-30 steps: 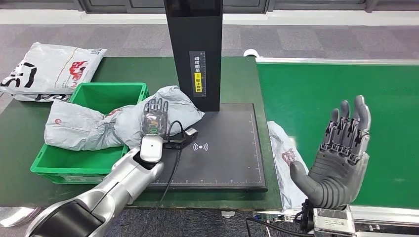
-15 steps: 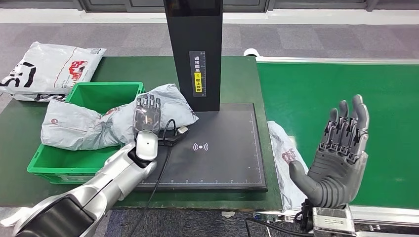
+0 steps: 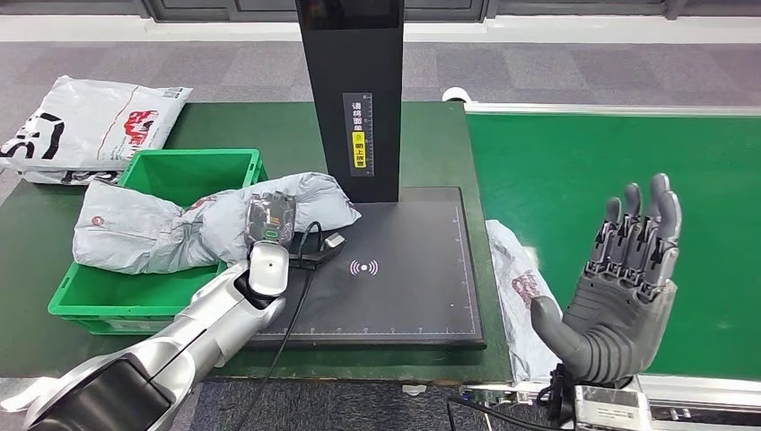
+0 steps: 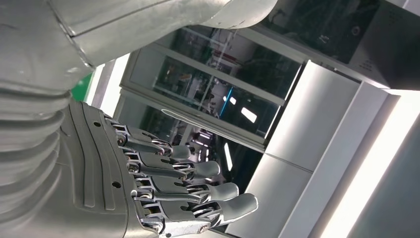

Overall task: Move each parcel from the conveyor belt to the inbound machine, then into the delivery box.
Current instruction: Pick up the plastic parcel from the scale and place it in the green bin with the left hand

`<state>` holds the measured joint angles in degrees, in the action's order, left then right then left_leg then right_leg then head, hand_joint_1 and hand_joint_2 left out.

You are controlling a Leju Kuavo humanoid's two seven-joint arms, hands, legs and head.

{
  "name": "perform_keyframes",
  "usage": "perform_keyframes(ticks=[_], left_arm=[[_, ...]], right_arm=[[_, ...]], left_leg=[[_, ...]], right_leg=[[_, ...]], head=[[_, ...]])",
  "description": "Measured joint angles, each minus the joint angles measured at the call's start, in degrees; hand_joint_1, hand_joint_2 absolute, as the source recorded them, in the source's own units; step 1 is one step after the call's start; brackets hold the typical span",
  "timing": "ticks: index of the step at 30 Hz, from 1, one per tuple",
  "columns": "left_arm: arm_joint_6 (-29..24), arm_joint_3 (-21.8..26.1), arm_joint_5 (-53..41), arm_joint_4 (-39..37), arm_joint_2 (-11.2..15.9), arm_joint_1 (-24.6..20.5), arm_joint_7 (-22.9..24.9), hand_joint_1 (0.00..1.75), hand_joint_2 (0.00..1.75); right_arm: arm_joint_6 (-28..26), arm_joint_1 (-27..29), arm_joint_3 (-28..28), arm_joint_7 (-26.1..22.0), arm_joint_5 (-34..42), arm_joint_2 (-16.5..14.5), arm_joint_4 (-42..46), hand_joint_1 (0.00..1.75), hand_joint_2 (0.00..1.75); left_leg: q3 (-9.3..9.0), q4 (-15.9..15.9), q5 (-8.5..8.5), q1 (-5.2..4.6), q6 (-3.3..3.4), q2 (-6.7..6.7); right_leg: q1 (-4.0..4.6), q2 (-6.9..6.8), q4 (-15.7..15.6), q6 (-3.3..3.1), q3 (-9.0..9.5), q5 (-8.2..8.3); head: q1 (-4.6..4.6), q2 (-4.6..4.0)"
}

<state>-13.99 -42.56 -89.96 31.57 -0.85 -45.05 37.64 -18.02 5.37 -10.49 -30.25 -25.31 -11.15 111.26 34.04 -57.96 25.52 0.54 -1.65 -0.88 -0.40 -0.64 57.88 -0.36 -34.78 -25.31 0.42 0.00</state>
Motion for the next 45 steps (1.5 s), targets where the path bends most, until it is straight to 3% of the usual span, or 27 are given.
perform_keyframes(ticks=[12, 15, 17, 21, 25, 31, 36, 45], left_arm=[[-0.8, -0.1, 0.0, 0.2, -0.3, -0.1, 0.2, 1.75, 1.75], [-2.4, -0.1, 0.0, 1.9, 0.9, -0.3, 0.5, 1.75, 1.75], [-3.2, 0.0, 0.0, 5.4, 2.9, -0.5, 0.5, 1.75, 1.75], [-2.6, 1.4, 0.0, 19.1, 9.5, -0.1, 0.5, 1.75, 1.75], [-1.2, 5.6, 0.0, 36.6, 16.7, 1.9, 0.5, 1.75, 1.75], [-1.6, 12.5, 0.0, 57.0, 25.1, 7.3, 0.5, 1.75, 1.75], [-3.5, 15.4, 0.0, 64.9, 28.9, 10.1, 0.5, 1.75, 1.75], [-5.5, 17.9, 0.0, 69.8, 31.1, 11.5, 0.5, 1.75, 1.75]], right_arm=[[-1.1, 0.7, 0.0, 0.0, -0.2, 0.0, 1.0, 0.0, 1.75], [-2.0, 1.1, 0.0, 0.0, -0.4, 0.0, 1.4, 0.0, 1.75], [-2.7, 1.6, 0.0, 0.0, -0.6, 0.0, 1.9, 0.0, 1.75], [-4.4, 3.0, 0.0, 0.0, -1.3, 0.0, 2.9, 0.0, 1.75], [-5.7, 4.9, 0.0, -0.3, -1.4, 0.0, 3.5, 0.0, 1.75], [-6.2, 6.5, 0.0, -0.8, -0.2, 0.0, 3.6, 0.0, 1.75], [-6.5, 7.1, 0.0, -1.1, 0.0, 0.0, 3.6, 0.0, 1.75], [-7.1, 8.4, 0.0, -1.5, 0.6, 0.0, 3.6, 0.0, 1.75]], left_leg=[[0.09, 0.0, 0.0, 0.0, 0.0, 0.0], [0.13, 0.0, -0.01, 0.01, -0.01, 0.0], [0.18, 0.0, -0.02, 0.02, -0.04, -0.02], [0.34, 0.0, -0.06, 0.09, -0.09, -0.13], [0.4, 0.1, -0.02, 0.13, -0.16, -0.13], [0.41, 0.1, 0.03, 0.13, -0.23, -0.09], [0.42, 0.1, 0.04, 0.13, -0.23, -0.02], [0.4, 0.1, 0.02, 0.13, -0.24, 0.02]], right_leg=[[0.0, 0.01, 0.0, 0.0, -0.09, 0.0], [0.01, 0.01, 0.0, 0.0, -0.11, 0.0], [0.01, 0.02, 0.0, -0.03, -0.18, 0.01], [0.06, 0.1, 0.0, -0.11, -0.37, 0.07], [0.11, 0.12, 0.1, -0.18, -0.45, 0.02], [0.13, 0.1, 0.1, -0.3, -0.46, -0.12], [0.12, 0.02, 0.1, -0.28, -0.44, -0.15], [0.12, 0.01, 0.1, -0.29, -0.42, -0.14]], head=[[-0.01, 0.0], [0.01, 0.0], [0.0, 0.0], [0.0, 0.0], [-0.01, 0.0], [-0.01, 0.0], [-0.01, 0.0], [-0.01, 0.0]])
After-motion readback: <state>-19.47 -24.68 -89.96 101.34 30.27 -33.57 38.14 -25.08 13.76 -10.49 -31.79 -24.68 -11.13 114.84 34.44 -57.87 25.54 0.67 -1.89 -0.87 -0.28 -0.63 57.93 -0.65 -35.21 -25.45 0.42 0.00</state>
